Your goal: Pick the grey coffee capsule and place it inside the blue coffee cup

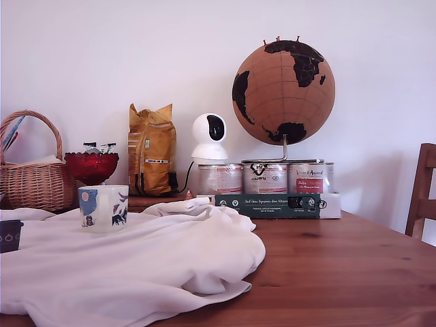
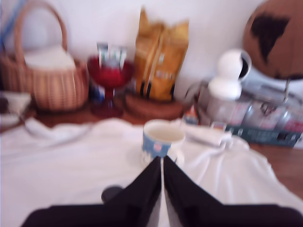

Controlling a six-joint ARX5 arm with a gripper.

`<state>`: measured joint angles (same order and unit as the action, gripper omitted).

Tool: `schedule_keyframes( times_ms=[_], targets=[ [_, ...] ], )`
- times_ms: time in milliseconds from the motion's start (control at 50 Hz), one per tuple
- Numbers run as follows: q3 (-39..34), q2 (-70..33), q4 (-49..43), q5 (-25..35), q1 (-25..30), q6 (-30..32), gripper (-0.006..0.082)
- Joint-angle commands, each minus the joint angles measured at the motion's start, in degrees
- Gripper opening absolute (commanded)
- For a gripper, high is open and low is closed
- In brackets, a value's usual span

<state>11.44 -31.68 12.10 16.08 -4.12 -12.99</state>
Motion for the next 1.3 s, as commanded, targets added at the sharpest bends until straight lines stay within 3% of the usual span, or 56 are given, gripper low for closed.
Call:
schedule_keyframes(
  times_ms=[0,160,360,400,600,760,1100,1280],
  targets=[
    [-1.22,-2.78,2.80,0.37,0.28,0.83,-0.0016],
    [-1.22,-9.33,3.37,0.70,0.28,0.87,0.0017],
    [-1.22,-14.21,4.00,0.63,0.39,3.67,0.0363],
    [-1.22,-15.19,4.72,0.66,0.44,4.42,0.0389],
    [-1.22,-20.98,8.59,-0.02,0.55,9.75,0.0411],
    [-1.22,-27.96,14.60,-0.04,0.55,12.22,0.0505],
    [-0.87,-46.80,33.40,-2.43,0.55,14.97,0.0507],
    [2.62,-56.08,37.68,-2.54,0.52,14.99,0.0507]
  ],
)
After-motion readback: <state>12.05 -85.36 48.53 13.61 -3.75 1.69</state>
